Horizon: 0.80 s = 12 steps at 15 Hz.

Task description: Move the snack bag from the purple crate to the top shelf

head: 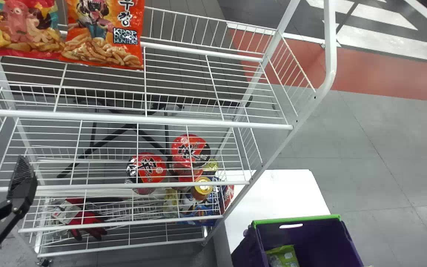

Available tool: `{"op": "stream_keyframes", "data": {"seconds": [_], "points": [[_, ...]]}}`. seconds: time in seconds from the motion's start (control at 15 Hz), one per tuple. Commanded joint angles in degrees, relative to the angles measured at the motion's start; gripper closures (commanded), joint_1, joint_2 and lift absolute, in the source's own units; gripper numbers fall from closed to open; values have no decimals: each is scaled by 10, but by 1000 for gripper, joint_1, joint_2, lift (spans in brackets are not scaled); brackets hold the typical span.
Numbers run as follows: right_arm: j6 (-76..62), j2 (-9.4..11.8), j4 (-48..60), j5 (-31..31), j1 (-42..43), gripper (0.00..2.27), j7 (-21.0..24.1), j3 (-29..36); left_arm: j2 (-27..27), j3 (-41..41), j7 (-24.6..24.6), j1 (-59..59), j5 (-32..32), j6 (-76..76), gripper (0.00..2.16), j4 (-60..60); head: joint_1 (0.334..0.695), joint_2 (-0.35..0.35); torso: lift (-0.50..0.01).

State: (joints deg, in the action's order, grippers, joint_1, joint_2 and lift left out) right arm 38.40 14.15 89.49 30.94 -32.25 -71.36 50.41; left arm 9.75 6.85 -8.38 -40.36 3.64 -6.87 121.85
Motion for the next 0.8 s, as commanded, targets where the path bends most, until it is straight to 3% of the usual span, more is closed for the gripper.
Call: {"op": "stream_keyframes", "data": {"seconds": [0.0, 0.33, 0.73], "points": [[1, 0, 8, -1, 0, 1480, -4, 7, 0, 2, -1, -1, 0, 0, 147, 1, 695, -350, -140], [16, -12, 61, -7, -1, 1480, -38, 36, 1, 5, -1, 0, -2, 0, 147, 4, 695, -350, -120], [22, -16, 77, -4, -1, 1480, -42, 36, 1, 2, 0, 0, -1, 5, 147, 3, 695, -350, -96]]}}
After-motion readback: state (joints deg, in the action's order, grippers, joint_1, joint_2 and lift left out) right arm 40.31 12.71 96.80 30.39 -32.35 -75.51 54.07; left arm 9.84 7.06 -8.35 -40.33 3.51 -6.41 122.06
